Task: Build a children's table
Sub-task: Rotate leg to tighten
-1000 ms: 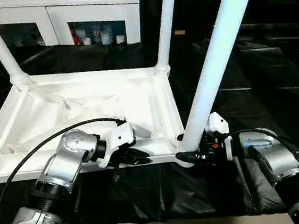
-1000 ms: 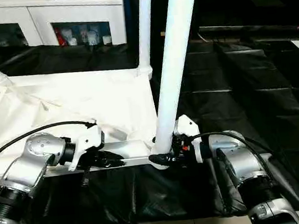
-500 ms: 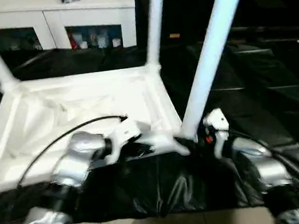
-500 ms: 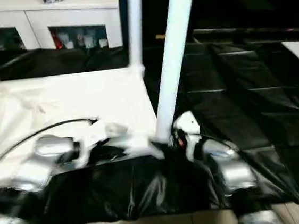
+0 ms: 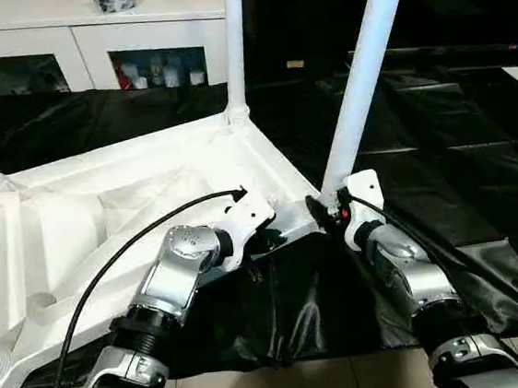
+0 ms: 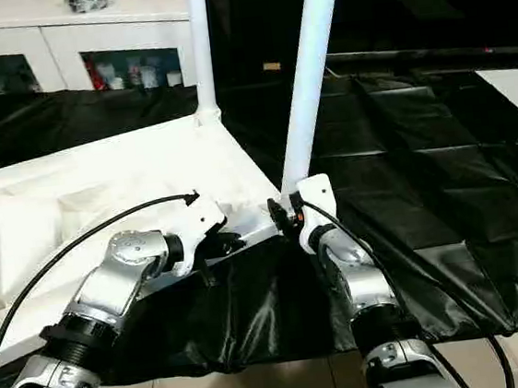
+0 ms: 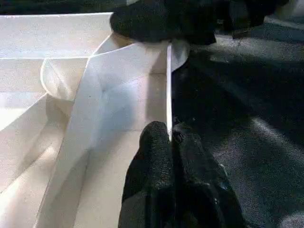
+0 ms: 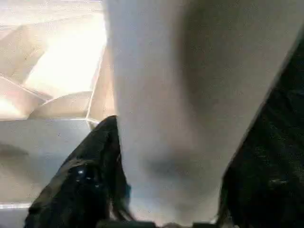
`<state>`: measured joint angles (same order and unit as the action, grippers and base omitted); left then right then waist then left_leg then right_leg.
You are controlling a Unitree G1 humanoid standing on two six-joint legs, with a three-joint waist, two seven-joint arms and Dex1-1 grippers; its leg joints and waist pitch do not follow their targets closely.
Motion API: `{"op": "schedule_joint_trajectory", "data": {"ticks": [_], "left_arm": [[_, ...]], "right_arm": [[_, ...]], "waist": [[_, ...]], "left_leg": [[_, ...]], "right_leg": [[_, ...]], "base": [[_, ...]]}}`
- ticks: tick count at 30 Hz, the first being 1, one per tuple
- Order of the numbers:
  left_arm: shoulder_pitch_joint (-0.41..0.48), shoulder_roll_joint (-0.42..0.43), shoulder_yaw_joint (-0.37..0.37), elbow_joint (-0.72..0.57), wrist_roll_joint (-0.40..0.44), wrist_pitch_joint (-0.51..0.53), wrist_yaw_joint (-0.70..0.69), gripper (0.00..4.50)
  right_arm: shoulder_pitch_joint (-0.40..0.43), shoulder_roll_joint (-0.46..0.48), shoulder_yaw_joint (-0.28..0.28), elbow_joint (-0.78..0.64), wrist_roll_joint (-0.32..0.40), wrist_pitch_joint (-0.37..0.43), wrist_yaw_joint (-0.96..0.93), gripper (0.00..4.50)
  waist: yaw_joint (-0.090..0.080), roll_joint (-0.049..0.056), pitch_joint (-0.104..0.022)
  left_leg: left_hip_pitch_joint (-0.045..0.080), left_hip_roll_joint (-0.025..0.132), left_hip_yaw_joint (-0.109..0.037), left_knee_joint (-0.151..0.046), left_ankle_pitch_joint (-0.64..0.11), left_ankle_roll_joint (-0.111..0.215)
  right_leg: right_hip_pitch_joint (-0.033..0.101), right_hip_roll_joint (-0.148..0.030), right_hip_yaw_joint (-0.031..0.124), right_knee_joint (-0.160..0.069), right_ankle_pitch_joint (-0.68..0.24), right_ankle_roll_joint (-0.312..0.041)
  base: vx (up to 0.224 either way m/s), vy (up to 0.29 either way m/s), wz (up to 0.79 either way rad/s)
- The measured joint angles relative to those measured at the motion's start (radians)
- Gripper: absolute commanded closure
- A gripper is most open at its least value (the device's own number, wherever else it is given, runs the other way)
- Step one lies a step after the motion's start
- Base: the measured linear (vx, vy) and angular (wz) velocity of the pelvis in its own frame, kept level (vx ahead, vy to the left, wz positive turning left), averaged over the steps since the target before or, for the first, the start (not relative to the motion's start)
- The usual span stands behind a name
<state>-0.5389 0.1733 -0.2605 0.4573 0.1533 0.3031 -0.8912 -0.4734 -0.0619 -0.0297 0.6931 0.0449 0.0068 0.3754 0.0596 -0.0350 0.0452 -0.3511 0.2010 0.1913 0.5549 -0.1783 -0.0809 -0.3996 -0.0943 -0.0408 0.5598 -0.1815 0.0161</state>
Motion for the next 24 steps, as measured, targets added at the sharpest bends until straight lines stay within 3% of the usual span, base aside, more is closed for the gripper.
{"op": "schedule_joint_trajectory", "data": {"ticks": [5, 7, 12, 16, 18, 24], "left_arm": [[0.023, 0.054, 0.000, -0.032, -0.035, -0.030, -0.096, 4.50], [0.027, 0.095, 0.000, -0.039, -0.063, -0.052, -0.164, 4.50], [0.028, 0.138, 0.004, -0.042, -0.089, -0.083, -0.261, 4.50], [0.028, 0.169, 0.007, -0.047, -0.103, -0.094, -0.321, 4.50], [0.028, 0.185, 0.003, -0.050, -0.114, -0.097, -0.357, 4.50], [0.028, 0.217, -0.006, -0.044, -0.126, -0.124, -0.425, 4.50]], "right_arm": [[0.040, -0.071, 0.032, -0.044, 0.032, -0.022, 0.212, 0.64], [0.056, -0.120, 0.072, -0.071, 0.042, -0.041, 0.334, 0.64], [0.063, -0.192, 0.102, -0.113, 0.087, -0.023, 0.533, 0.64], [0.072, -0.220, 0.116, -0.147, 0.117, 0.000, 0.646, 0.64], [0.078, -0.247, 0.129, -0.177, 0.126, 0.017, 0.719, 0.96], [0.080, -0.283, 0.157, -0.206, 0.157, 0.032, 0.837, 1.36]], "waist": [[0.005, 0.001, -0.001], [0.010, 0.001, 0.000], [0.029, 0.002, 0.000], [0.032, 0.001, 0.000], [0.035, 0.001, 0.000], [0.043, -0.003, 0.003]], "left_leg": [[0.000, 0.001, 0.001, -0.003, 0.000, 0.000], [0.000, 0.002, 0.003, -0.002, 0.000, 0.000], [-0.002, 0.007, 0.005, -0.003, 0.001, 0.000], [-0.007, 0.007, 0.006, 0.001, 0.004, 0.005], [-0.010, 0.007, 0.007, 0.003, 0.003, 0.006], [-0.013, 0.008, 0.007, 0.011, 0.000, 0.001]], "right_leg": [[-0.001, 0.001, 0.000, 0.005, 0.007, -0.002], [-0.005, 0.001, 0.002, 0.017, 0.008, -0.002], [-0.012, 0.003, 0.000, 0.033, 0.004, -0.006], [-0.016, 0.003, -0.001, 0.037, -0.002, -0.007], [-0.017, 0.002, -0.001, 0.036, -0.002, -0.008], [-0.018, 0.002, 0.000, 0.041, -0.001, -0.008]], "base": [[0.000, 0.000, 0.00], [0.000, 0.000, 0.00], [0.055, -0.033, 0.04], [0.014, -0.003, 0.00], [0.000, 0.000, 0.00], [0.000, 0.000, 0.00]]}}
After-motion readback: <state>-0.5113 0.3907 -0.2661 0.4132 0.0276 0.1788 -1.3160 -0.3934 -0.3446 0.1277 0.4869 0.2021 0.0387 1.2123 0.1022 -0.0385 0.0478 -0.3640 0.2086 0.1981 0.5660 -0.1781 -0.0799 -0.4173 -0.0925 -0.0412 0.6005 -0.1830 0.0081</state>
